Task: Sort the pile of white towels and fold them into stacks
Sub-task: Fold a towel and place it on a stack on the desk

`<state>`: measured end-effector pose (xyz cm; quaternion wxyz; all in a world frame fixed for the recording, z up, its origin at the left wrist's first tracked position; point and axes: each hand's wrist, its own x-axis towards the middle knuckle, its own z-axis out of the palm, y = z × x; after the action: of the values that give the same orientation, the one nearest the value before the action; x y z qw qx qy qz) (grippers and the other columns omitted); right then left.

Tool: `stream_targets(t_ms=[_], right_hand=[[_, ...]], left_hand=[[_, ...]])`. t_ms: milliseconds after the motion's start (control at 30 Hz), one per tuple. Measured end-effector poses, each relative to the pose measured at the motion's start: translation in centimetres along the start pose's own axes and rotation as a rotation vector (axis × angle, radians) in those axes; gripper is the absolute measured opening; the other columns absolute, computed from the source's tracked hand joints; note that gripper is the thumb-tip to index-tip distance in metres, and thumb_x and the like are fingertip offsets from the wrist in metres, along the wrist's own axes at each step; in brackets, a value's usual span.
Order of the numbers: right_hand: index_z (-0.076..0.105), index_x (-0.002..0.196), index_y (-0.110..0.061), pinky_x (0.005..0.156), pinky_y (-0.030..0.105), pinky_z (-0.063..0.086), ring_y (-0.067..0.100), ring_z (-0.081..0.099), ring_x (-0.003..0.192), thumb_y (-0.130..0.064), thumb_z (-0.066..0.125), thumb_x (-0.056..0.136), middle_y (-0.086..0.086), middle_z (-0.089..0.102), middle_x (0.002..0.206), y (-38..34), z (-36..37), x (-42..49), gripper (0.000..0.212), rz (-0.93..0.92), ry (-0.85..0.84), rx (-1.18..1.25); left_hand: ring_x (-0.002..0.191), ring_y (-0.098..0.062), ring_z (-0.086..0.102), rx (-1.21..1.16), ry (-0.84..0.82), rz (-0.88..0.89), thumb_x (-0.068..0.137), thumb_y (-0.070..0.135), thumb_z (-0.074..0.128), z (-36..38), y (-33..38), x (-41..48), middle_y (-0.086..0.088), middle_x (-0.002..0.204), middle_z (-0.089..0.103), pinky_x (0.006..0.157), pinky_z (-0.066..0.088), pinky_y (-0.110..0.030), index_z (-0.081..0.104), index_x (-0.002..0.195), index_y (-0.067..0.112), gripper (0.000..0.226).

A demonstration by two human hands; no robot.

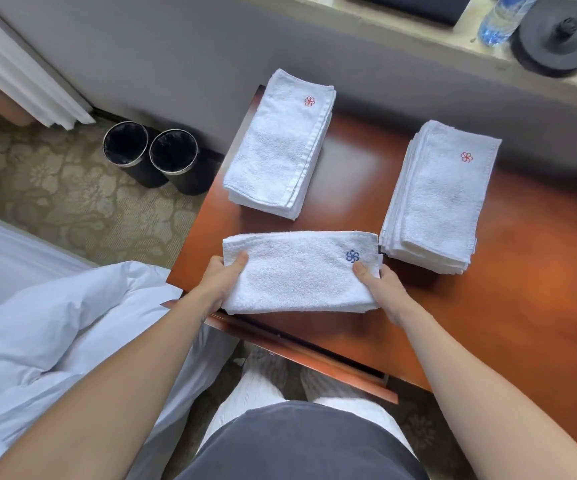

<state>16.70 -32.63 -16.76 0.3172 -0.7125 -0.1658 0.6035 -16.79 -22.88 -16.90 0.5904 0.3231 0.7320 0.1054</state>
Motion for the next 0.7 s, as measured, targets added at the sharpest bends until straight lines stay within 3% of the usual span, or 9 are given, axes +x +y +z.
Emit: stream_targets(t_ms=[100, 167, 267, 400, 467, 533, 600, 700], right_hand=[[0.057, 0.127, -0.011, 0.092, 0.033, 0.055, 0.016, 0.070, 0.106, -0.051, 0.081, 0.085, 0.001, 0.070, 0.119, 0.4, 1.1, -0.3, 0.063, -0.025, 0.142, -0.072], [0.056, 0.125, -0.010, 0.092, 0.035, 0.056, 0.017, 0.069, 0.106, -0.055, 0.082, 0.081, 0.000, 0.069, 0.118, 0.7, 1.5, -0.7, 0.068, -0.013, 0.192, -0.084], [0.061, 0.123, -0.012, 0.079, 0.027, 0.054, 0.012, 0.070, 0.102, -0.059, 0.080, 0.081, -0.003, 0.072, 0.115, 1.1, 1.4, -1.9, 0.065, -0.002, 0.164, -0.046], [0.061, 0.129, -0.012, 0.104, 0.042, 0.054, 0.019, 0.070, 0.113, -0.053, 0.078, 0.087, 0.001, 0.072, 0.123, 1.8, 1.6, -3.1, 0.061, 0.023, 0.117, 0.058], [0.058, 0.130, -0.014, 0.107, 0.044, 0.052, 0.017, 0.068, 0.115, -0.050, 0.077, 0.089, 0.001, 0.070, 0.128, 2.7, 2.1, -4.0, 0.057, 0.061, 0.127, 0.171], [0.056, 0.130, -0.014, 0.106, 0.043, 0.052, 0.017, 0.067, 0.117, -0.045, 0.075, 0.092, 0.004, 0.067, 0.131, 3.3, 2.9, -4.8, 0.052, 0.082, 0.156, 0.320], [0.053, 0.135, -0.011, 0.107, 0.044, 0.052, 0.021, 0.063, 0.122, -0.041, 0.074, 0.094, 0.007, 0.064, 0.135, 3.4, 4.2, -5.3, 0.054, 0.100, 0.172, 0.459], [0.047, 0.138, -0.013, 0.109, 0.049, 0.050, 0.029, 0.055, 0.129, -0.040, 0.076, 0.093, 0.007, 0.056, 0.138, 3.2, 6.5, -5.9, 0.059, 0.158, 0.149, 0.595]], left_hand=[[0.105, -0.019, 0.063, 0.122, 0.077, 0.099, 0.095, 0.057, 0.064, 0.1, 0.1, -0.5, 0.000, 0.121, 0.061, 0.083, 0.047, -0.033, 0.041, 0.122, 0.020, 0.052], [0.119, -0.023, 0.057, 0.223, 0.087, 0.179, 0.097, 0.051, 0.064, 0.0, 0.1, -0.8, -0.001, 0.136, 0.055, 0.093, 0.043, -0.036, 0.034, 0.136, 0.020, 0.058], [0.148, -0.022, 0.033, 0.414, 0.107, 0.382, 0.099, 0.036, 0.064, -0.2, 1.0, -1.4, -0.003, 0.164, 0.027, 0.117, 0.035, -0.042, 0.016, 0.160, 0.019, 0.079], [0.157, -0.028, 0.012, 0.817, 0.045, 0.721, 0.095, 0.018, 0.058, -1.4, 3.3, -1.5, -0.006, 0.170, 0.018, 0.128, 0.010, -0.048, 0.024, 0.161, 0.020, 0.075], [0.158, -0.031, 0.006, 1.075, -0.020, 0.798, 0.091, 0.018, 0.059, -1.3, 4.4, -1.4, -0.008, 0.169, 0.019, 0.128, 0.001, -0.052, 0.034, 0.158, 0.019, 0.071], [0.155, -0.029, 0.021, 1.218, -0.106, 0.806, 0.089, 0.027, 0.055, -0.5, 5.7, -1.5, -0.006, 0.163, 0.035, 0.127, -0.001, -0.057, 0.040, 0.153, 0.019, 0.066], [0.141, -0.025, 0.047, 1.208, -0.144, 0.768, 0.089, 0.047, 0.043, 0.3, 7.0, -1.5, -0.001, 0.146, 0.056, 0.124, -0.001, -0.059, 0.048, 0.146, 0.020, 0.064], [0.137, -0.027, 0.052, 1.150, -0.155, 0.651, 0.091, 0.080, 0.024, 0.2, 8.1, -0.6, -0.001, 0.146, 0.059, 0.124, 0.001, -0.059, 0.044, 0.150, 0.024, 0.084]])
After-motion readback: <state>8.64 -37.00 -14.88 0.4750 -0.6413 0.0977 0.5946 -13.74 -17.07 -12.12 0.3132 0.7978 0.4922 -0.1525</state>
